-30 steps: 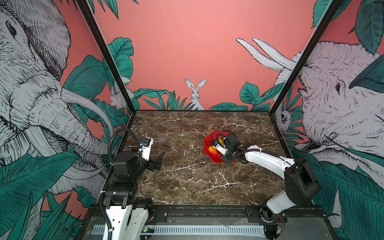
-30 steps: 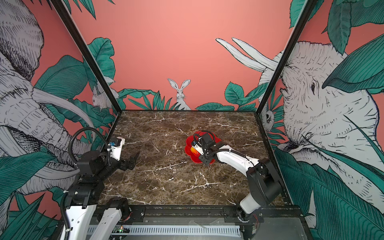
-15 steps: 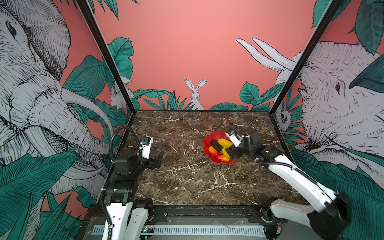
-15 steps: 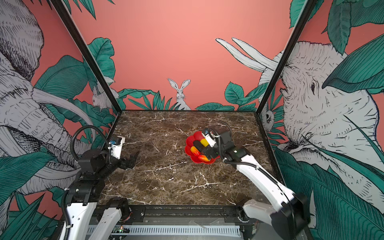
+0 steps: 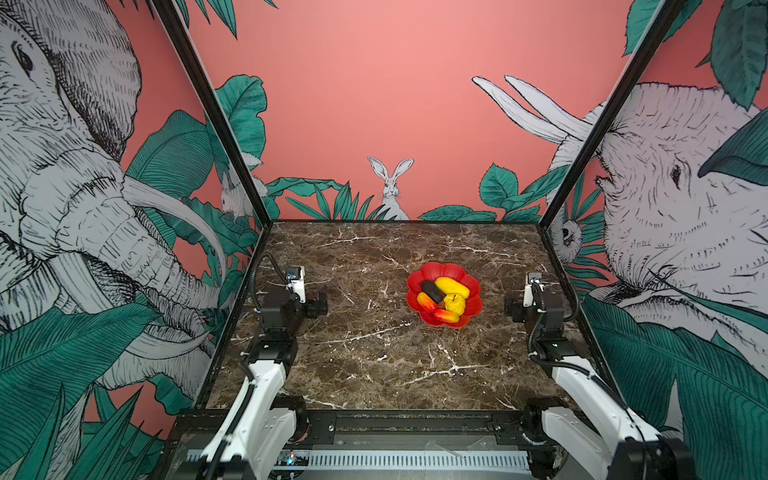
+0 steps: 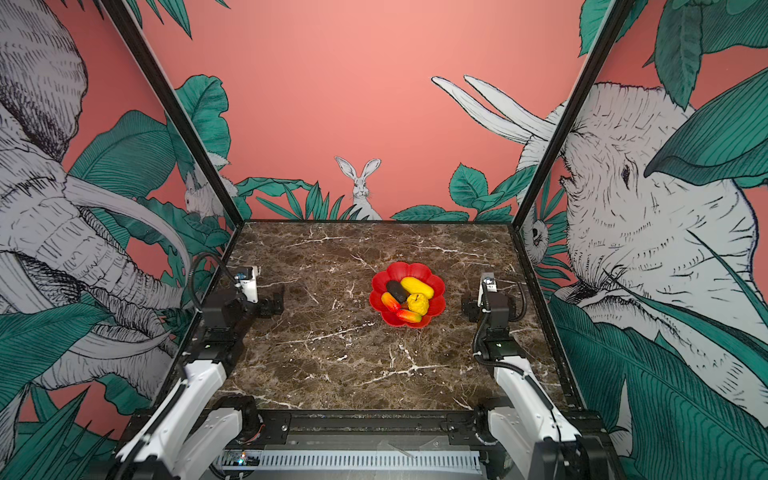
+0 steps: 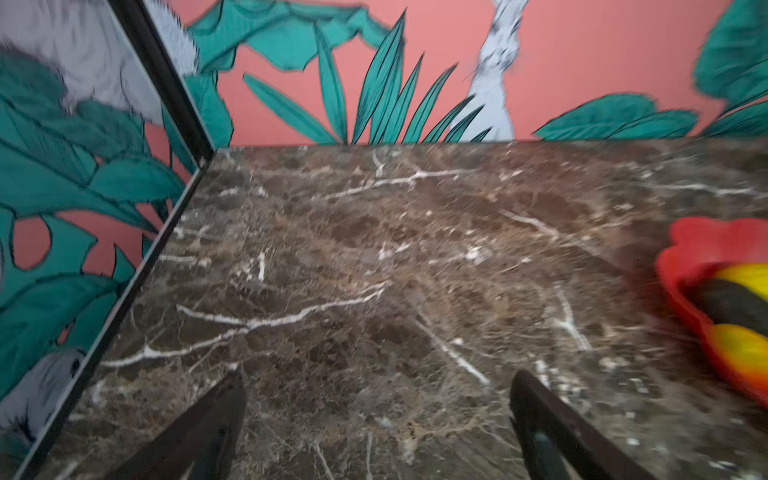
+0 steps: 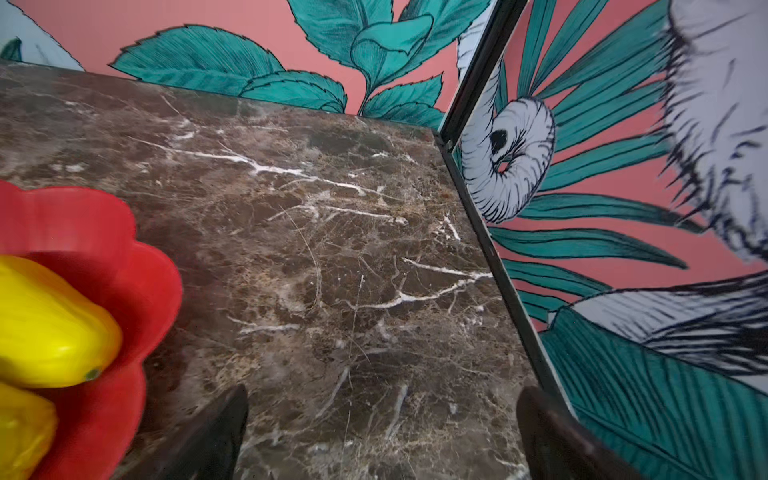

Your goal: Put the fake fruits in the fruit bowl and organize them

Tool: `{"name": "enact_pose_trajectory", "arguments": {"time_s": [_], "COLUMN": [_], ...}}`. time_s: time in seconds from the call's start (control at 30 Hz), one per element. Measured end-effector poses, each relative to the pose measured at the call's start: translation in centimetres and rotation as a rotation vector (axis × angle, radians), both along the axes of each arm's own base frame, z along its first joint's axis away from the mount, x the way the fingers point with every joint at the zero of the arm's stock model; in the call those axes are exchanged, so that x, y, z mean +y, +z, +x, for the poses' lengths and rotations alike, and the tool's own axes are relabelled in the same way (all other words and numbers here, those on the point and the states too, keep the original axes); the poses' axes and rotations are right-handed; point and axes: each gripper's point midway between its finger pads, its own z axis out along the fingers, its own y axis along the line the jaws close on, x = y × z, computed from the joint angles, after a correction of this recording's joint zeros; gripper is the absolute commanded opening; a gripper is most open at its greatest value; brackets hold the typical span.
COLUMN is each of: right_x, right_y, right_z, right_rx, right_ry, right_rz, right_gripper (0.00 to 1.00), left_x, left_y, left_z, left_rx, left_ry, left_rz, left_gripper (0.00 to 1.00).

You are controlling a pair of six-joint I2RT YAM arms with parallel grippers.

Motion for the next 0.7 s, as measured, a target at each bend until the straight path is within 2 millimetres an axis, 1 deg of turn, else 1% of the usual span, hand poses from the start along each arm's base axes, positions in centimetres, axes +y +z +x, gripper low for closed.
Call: {"name": "enact_pose_trajectory", "arguments": {"time_s": [0.07, 0.1, 0.17, 0.2, 0.23, 0.27, 0.37, 0.4, 0.43, 0.47, 0.5, 0.53, 0.63, 0.7], "right_x": [-0.3, -0.3, -0.1, 0.1, 0.3, 0.4, 0.4, 0.6, 0.8, 1.0, 1.1, 1.2, 1.5, 1.5], "right_y": [-2.3, -3.1, -4.6, -5.4, -6.0, -6.3, -5.6, -5.6, -6.0, -6.8, -7.5, -7.7, -5.9, -5.2], "right_z": [0.3, 0.5, 1.0, 1.3, 1.4, 1.5, 2.8, 3.5, 4.1, 4.6, 4.7, 5.0, 6.5, 7.0], "right_rx": [0.018, 0.014, -0.001, 0.004, 0.017, 0.023, -0.039, -0.064, -0.072, -0.050, -0.018, -0.001, -0.049, -0.072], "right_ry": [-0.013, -0.016, -0.013, -0.004, 0.005, 0.011, 0.022, 0.033, 0.048, 0.064, 0.068, 0.072, 0.083, 0.088], "right_rz": [0.034, 0.052, 0.082, 0.090, 0.096, 0.096, 0.100, 0.103, 0.106, 0.108, 0.105, 0.106, 0.101, 0.100], "right_gripper": [1.00, 0.99, 0.99, 0.99, 0.99, 0.99, 0.99, 0.99, 0.99, 0.99, 0.99, 0.99, 0.99, 0.99], "left_x": [0.3, 0.4, 0.5, 0.6, 0.6, 0.6, 1.0, 1.1, 1.3, 1.4, 1.5, 1.4, 1.4, 1.4], "left_y": [-3.9, -5.6, -7.7, -8.4, -8.4, -8.0, -6.3, -6.1, -6.4, -7.2, -7.6, -7.7, -7.2, -6.8], "left_z": [0.6, 1.0, 1.8, 2.2, 2.7, 3.4, 5.2, 5.8, 6.2, 6.2, 6.1, 6.2, 6.5, 6.8], "left_rx": [0.069, 0.095, 0.134, 0.156, 0.151, 0.124, 0.009, -0.023, -0.030, -0.006, 0.005, 0.003, -0.014, -0.028], "left_ry": [0.016, 0.021, 0.021, 0.017, 0.012, 0.010, 0.024, 0.027, 0.030, 0.033, 0.033, 0.031, 0.029, 0.029], "left_rz": [0.015, 0.025, 0.040, 0.053, 0.064, 0.076, 0.095, 0.099, 0.103, 0.106, 0.110, 0.114, 0.119, 0.121], "left_gripper": [1.00, 1.00, 1.00, 1.00, 1.00, 1.00, 1.00, 1.00, 1.00, 1.00, 1.00, 1.00, 1.00, 1.00]}}
